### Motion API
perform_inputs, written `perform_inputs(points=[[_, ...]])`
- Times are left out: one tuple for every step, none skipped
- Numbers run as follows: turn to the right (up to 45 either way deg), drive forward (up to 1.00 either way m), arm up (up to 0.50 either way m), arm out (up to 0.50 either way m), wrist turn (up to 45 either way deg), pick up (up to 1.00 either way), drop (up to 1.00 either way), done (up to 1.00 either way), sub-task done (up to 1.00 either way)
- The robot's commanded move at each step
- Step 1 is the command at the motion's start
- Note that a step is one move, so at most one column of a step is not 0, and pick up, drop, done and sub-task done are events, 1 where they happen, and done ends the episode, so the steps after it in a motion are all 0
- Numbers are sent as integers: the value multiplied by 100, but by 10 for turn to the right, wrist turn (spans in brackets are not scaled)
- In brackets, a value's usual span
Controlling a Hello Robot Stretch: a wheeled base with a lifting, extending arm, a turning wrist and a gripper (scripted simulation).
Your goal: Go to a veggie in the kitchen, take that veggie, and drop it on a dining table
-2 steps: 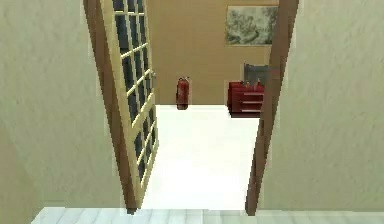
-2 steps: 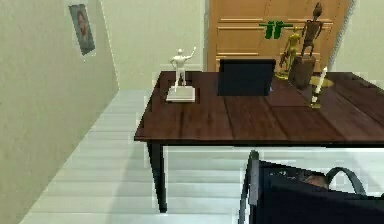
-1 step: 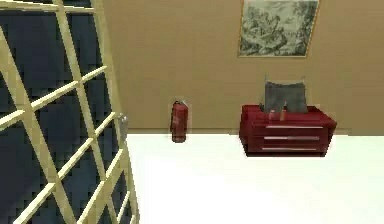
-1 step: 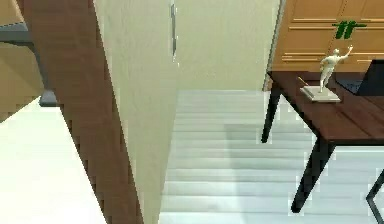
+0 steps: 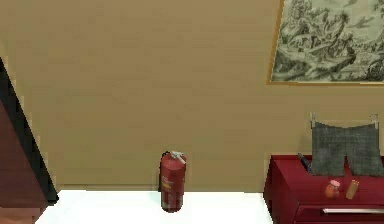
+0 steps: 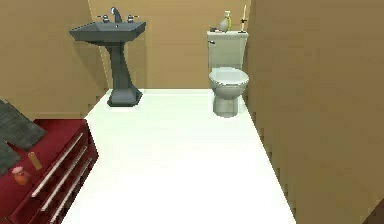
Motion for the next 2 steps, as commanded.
perform_inputs(points=[[30,0,0,0,0,0,0,0,0],[0,25,0,0,0,0,0,0,0]])
